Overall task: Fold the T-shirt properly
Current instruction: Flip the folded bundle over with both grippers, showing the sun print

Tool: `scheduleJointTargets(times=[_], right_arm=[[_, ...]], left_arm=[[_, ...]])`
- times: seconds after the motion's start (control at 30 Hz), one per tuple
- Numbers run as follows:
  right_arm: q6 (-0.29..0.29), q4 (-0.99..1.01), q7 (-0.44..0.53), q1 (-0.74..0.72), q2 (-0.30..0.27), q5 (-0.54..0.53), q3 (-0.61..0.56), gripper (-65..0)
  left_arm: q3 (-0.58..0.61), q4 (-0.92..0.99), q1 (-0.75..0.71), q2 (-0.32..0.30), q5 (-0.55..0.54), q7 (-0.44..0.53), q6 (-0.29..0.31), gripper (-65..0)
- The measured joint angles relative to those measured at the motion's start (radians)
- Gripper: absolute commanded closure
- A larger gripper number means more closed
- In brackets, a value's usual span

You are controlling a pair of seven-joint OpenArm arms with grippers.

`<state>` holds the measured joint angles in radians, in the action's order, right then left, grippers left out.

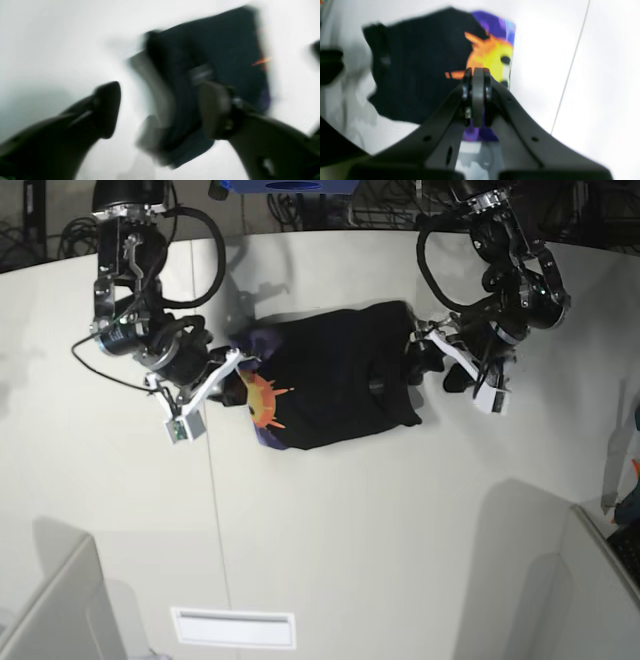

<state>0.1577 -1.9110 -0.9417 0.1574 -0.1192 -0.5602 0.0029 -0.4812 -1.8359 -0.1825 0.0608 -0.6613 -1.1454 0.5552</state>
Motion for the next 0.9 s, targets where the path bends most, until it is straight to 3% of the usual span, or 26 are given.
scheduleJointTargets(times=[0.07,0.23,0.4,0.53,0.67,0.73,0.8,0.9], right_arm=[[0.000,0.000,0.000,0.004,-0.002,-0.008,-0.001,0.0],[0.000,0.000,0.000,0.004,-0.002,-0.006,0.000,0.0],[0.000,0.000,0.001,0.004,-0.002,-0.007,0.000,0.0],[0.000,0.000,0.003,0.003,-0.002,-0.007,0.000,0.0],[0.000,0.000,0.003,0.003,-0.003,-0.008,0.000,0.0],[0.000,0.000,0.003,0.004,-0.019,-0.008,0.000,0.0],[0.001,0.000,0.003,0.003,-0.024,-0.002,0.000,0.0],[0.002,0.000,0.002,0.003,-0.021,-0.011,0.016,0.0]], left_arm=[[-0.001,0.088,0.016,-0.004,-0.031,-0.004,-0.002,-58.6],[0.002,0.231,0.059,-0.011,-0.042,0.002,-0.004,-58.7],[0.113,0.261,0.091,-0.010,-0.044,0.004,-0.005,-58.7],[0.134,0.267,0.100,-0.002,-0.044,0.006,-0.005,-58.7],[0.159,0.329,0.102,-0.014,-0.068,0.107,-0.090,-58.6],[0.209,0.369,0.111,-0.019,-0.084,0.150,-0.100,-58.3],[0.261,0.401,0.117,-0.017,-0.090,0.175,-0.103,-52.8],[0.304,0.436,0.116,-0.032,-0.099,0.183,-0.103,-29.1]])
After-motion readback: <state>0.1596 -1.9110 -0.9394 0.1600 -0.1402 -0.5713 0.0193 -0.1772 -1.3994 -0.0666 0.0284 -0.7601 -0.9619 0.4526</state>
